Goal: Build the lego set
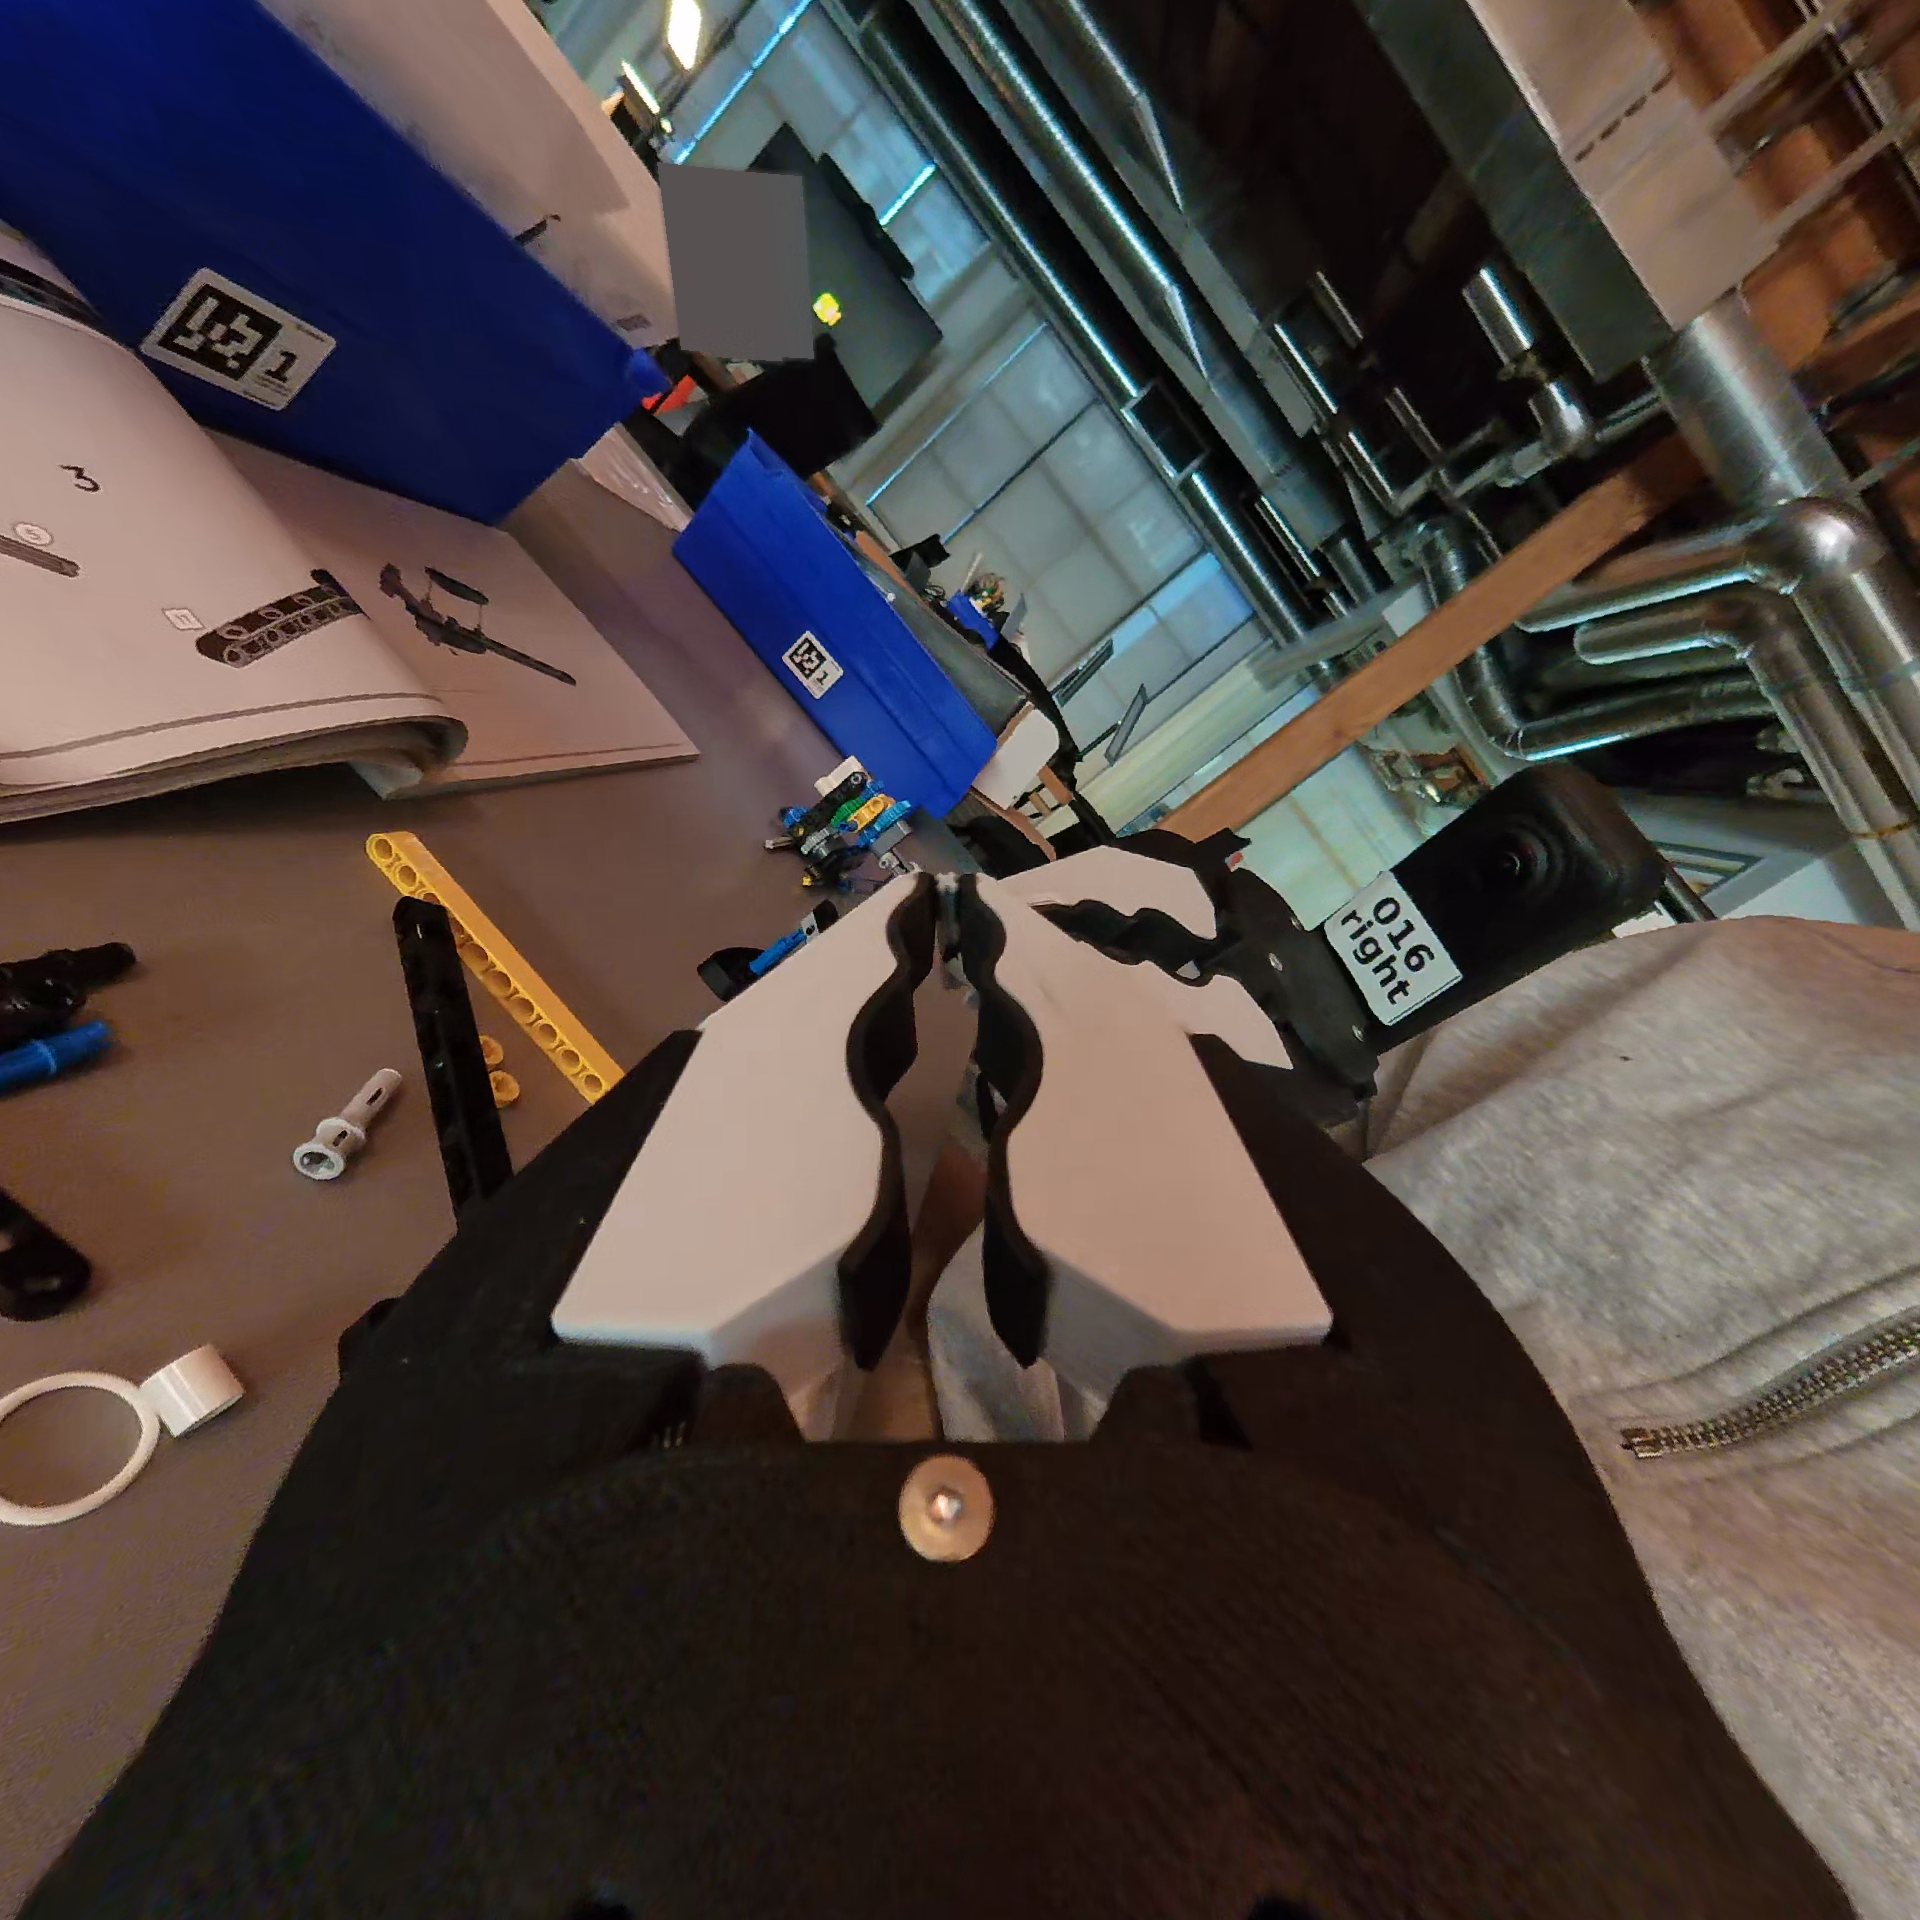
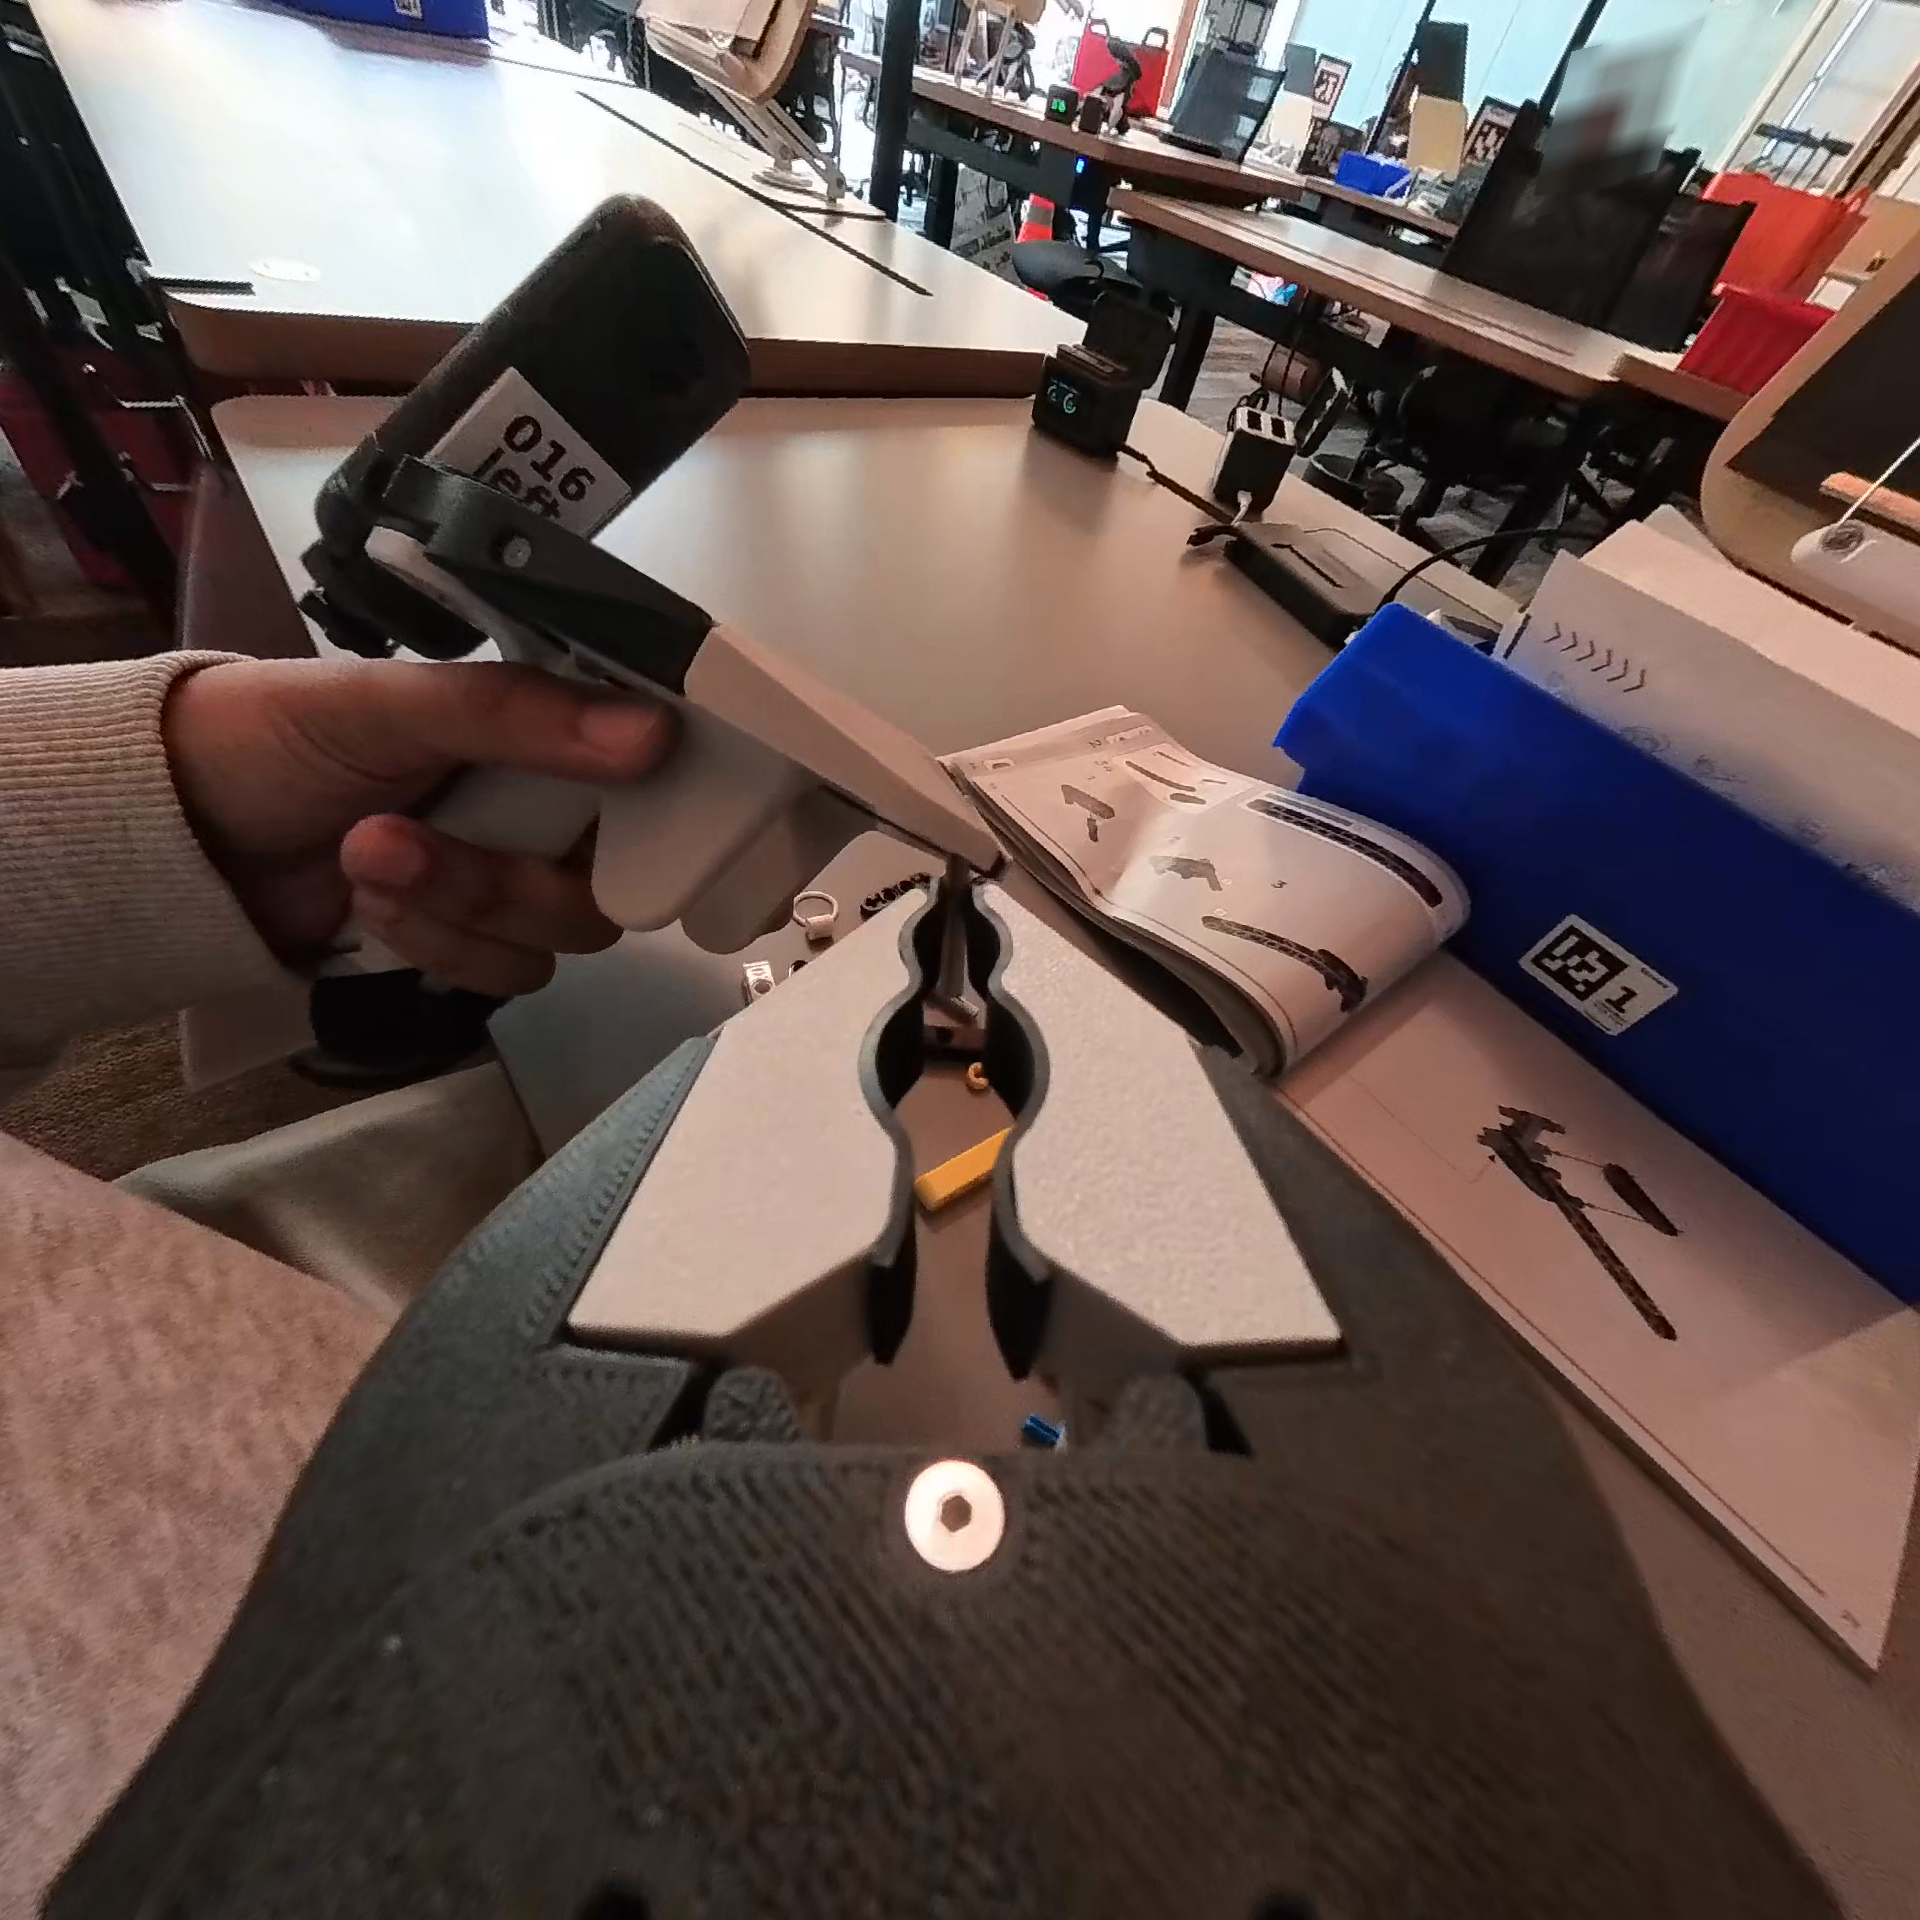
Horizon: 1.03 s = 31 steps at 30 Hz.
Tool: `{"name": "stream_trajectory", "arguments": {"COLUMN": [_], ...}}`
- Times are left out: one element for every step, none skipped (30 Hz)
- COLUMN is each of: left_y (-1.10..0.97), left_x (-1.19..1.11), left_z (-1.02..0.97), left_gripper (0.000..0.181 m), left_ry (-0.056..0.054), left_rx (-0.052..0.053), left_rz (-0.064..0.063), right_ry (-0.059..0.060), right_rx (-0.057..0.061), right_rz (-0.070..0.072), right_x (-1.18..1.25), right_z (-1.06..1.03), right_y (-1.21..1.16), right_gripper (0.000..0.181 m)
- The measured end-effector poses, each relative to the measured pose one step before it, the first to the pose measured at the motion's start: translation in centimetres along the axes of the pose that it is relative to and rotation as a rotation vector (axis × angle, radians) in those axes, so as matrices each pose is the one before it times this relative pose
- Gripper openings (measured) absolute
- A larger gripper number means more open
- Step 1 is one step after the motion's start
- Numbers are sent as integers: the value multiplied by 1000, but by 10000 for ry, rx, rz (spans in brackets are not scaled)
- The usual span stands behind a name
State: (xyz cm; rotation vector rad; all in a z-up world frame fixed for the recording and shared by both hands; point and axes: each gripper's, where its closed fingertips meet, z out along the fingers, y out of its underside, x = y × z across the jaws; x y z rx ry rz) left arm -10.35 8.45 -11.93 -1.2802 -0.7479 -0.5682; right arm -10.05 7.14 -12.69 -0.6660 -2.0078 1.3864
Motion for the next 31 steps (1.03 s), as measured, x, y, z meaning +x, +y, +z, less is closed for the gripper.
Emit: {"name": "stream_trajectory", "arguments": {"left_y": [-28, -49, -81, -91, -99, -177, -211, -214, -198, -180, -143, -102, -67, -41, -16, -27, -45, -44, -39, -36, -19, 8, 36, 34, 27, 7, -10, -12, -2, 17, 35], "left_x": [-4, 15, 31, 43, 54, -28, -109, -61, 1, 34, 39, 58, 72, 77, 90, 102, 97, 96, 100, 132, 137, 137, 114, 69, 45, 31, 18, 12, 5, 51, 81], "left_z": [-20, -26, -45, -44, -49, -87, -131, -144, -130, -106, -80, -48, -15, -6, 4, 6, 3, -19, -3, -12, 6, 20, 32, 33, 27, 10, -9, -8, -2, 13, 27], "left_gripper": [1, 1, 1, 1, 1, 1, 1, 1, 1, 1, 1, 1, 1, 1, 1, 1, 0, 0, 1, 1, 1, 1, 1, 1, 1, 1, 1, 1, 1, 1, 1], "left_ry": [17, 31, 36, 46, 41, -21, -57, -8, 52, 82, 91, 100, 103, 93, 91, 101, 99, 98, 104, 104, 98, 82, 60, 32, 15, 16, 18, 11, 15, 37, 50], "left_rx": [8, 34, 47, 45, 54, 99, 125, 111, 102, 100, 91, 75, 50, 34, 23, 25, 39, 38, 30, 21, 15, -3, -19, -18, -6, 0, 3, 4, 3, -7, -24], "left_rz": [-32, -44, -46, -41, -37, -24, -14, -45, -85, -113, -132, -133, -125, -99, -84, -89, -97, -87, -79, -60, -30, -4, 12, 19, 16, 5, -7, -12, -8, -3, -2], "right_ry": [6, 18, 14, -15, -65, -99, -86, -74, -66, -40, -36, -47, -48, -39, -30, -12, 3, 10, 10, -6, -15, -28, -28, -30, -29, -31, -30, -29, -29, -17, -5], "right_rx": [11, 39, 78, 115, 132, 107, 85, 82, 74, 61, 48, 32, 21, 18, 11, 8, -1, -6, -8, -2, 10, 23, 33, 34, 22, 13, 18, 34, 37, 37, 35], "right_rz": [-2, 11, 73, 187, 274, 294, 275, 237, 202, 171, 124, 63, 9, -36, -65, -86, -101, -105, -89, -59, -17, 19, 47, 67, 79, 83, 82, 78, 73, 69, 69], "right_x": [1, 6, -2, -2, 9, 11, 89, 118, 116, 123, 82, 17, -38, -79, -102, -91, -80, -61, -51, -52, -59, -46, -30, -26, -4, -10, -2, -5, -16, 5, 13], "right_z": [31, 25, 30, 12, -13, -26, -53, -71, -60, -46, -32, -17, 0, 25, 35, 32, 45, 36, 40, 45, 16, 9, -8, -14, -7, -14, -19, -16, -28, -12, -6], "right_y": [-13, -34, -65, -94, -121, -99, -113, -119, -123, -98, -72, -26, 4, 4, 10, 3, 0, 18, 8, 11, -8, -30, -49, -49, -24, -13, -18, -50, -52, -46, -45], "right_gripper": [2, 2, 2, 2, 3, 3, 4, 7, 9, 10, 12, 13, 13, 14, 14, 14, 14, 14, 14, 14, 14, 13, 13, 13, 13, 13, 13, 12, 12, 12, 10]}}
